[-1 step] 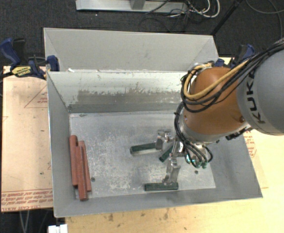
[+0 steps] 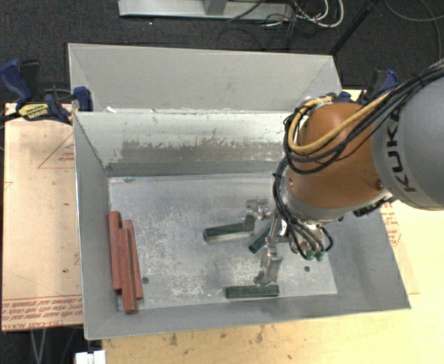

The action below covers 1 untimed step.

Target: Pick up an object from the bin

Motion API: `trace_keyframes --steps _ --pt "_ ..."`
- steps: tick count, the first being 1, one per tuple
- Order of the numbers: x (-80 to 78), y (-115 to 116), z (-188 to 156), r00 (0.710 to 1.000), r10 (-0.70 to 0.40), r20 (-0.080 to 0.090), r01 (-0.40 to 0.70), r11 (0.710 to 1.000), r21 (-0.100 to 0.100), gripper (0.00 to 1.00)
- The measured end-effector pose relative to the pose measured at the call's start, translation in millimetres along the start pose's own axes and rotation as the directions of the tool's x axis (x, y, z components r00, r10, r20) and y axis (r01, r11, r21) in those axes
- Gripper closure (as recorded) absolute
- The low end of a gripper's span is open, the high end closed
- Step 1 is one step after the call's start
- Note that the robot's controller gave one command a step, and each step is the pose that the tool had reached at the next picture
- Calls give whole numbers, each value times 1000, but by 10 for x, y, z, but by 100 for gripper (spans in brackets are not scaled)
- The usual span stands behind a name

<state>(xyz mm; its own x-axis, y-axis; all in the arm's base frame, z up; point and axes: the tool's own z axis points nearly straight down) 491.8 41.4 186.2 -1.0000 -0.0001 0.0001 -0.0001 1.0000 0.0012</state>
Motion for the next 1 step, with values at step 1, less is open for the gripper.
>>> trace_keyframes --steps 1 --pt "-513 22 741 1000 -3 9 3 1000 -1 0"
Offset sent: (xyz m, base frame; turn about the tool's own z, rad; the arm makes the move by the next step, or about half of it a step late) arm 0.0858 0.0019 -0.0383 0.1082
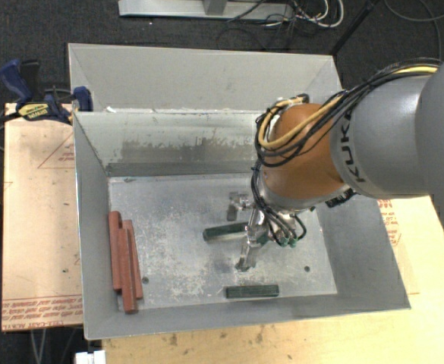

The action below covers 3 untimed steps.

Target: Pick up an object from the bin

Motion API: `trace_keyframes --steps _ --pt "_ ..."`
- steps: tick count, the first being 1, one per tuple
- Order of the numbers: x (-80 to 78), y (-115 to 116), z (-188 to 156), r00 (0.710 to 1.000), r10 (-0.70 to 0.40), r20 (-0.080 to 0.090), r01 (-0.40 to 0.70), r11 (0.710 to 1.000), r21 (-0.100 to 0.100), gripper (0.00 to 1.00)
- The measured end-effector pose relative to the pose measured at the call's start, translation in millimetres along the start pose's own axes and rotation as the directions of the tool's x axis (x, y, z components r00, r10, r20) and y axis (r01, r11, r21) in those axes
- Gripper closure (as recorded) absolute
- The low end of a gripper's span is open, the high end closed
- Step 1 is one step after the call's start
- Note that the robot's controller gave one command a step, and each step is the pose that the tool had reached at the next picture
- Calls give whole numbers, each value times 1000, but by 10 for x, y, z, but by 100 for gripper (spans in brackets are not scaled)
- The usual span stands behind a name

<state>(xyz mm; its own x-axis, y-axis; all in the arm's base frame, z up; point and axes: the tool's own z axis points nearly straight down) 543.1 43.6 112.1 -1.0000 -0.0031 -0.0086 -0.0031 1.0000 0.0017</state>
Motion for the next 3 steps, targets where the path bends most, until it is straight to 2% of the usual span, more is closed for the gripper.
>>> trace_keyframes --steps 1,2,3 --pt "-183 -3 22 998 58 -12 -58 998 1 0" --pt "-307 -99 -22 998 70 -4 -70 998 1 0" --pt "-279 16 433 983 184 -8 -184 983 2 0"
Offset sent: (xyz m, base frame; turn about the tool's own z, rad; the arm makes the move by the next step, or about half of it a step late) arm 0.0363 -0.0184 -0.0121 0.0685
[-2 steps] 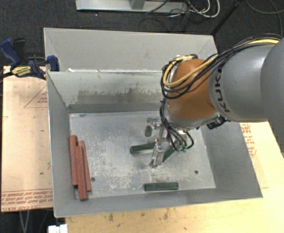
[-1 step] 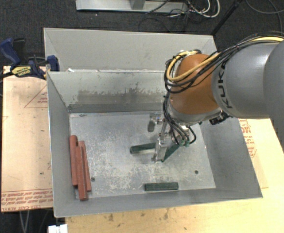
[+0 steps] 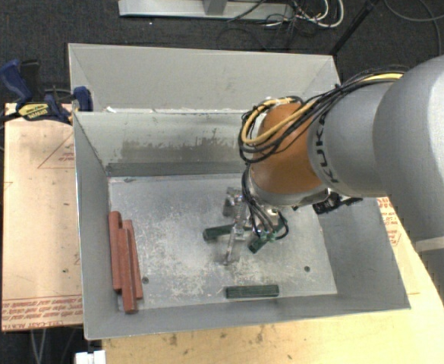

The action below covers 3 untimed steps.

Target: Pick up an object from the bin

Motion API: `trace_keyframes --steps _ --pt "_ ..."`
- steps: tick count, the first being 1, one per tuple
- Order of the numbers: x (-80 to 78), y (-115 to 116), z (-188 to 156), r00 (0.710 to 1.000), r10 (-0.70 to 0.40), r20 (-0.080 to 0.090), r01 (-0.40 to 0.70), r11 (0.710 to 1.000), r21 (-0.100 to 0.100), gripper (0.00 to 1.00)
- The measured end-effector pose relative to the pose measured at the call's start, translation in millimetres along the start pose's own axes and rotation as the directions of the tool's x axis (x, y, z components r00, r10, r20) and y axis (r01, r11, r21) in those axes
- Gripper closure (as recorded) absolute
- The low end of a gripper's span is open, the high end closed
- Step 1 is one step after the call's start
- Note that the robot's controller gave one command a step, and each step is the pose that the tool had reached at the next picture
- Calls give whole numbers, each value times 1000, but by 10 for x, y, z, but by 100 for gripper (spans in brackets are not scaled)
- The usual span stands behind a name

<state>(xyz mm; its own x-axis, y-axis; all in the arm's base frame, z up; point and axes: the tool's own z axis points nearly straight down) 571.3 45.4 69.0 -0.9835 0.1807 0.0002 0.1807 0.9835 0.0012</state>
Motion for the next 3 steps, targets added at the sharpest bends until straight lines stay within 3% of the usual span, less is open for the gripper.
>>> trace_keyframes --steps 1,3 --pt "-136 -53 -22 995 103 3 -103 995 -1 100" --pt "-123 -56 -57 995 103 0 -103 995 0 100"
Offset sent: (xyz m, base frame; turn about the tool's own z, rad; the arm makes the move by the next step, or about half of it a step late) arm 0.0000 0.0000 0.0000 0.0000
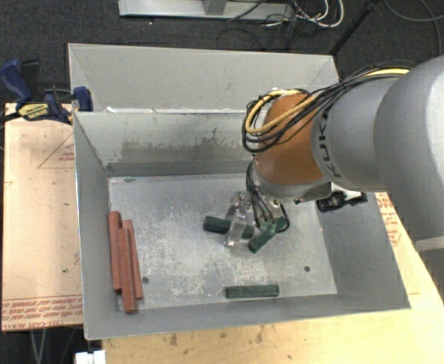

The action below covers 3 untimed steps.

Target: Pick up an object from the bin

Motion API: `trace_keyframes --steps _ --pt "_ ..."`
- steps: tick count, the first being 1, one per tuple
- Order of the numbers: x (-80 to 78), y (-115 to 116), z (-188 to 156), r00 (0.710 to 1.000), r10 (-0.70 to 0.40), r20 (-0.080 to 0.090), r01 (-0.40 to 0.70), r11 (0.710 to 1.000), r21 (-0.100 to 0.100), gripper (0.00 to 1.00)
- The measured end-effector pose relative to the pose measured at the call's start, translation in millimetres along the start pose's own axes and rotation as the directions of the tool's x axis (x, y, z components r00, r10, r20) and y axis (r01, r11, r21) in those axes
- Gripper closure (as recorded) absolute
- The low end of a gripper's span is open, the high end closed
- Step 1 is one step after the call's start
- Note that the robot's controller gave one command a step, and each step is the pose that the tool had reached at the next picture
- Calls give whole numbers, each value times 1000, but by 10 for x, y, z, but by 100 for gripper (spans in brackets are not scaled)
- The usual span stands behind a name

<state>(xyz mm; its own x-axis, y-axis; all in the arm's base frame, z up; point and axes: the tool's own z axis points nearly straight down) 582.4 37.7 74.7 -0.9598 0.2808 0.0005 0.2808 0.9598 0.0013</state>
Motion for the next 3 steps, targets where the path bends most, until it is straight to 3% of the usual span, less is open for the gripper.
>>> trace_keyframes --steps 1,3 --pt "22 -8 -194 1000 -1 -7 1 1000 3 100" --pt "-10 4 -462 1000 -2 6 2 1000 -2 100"
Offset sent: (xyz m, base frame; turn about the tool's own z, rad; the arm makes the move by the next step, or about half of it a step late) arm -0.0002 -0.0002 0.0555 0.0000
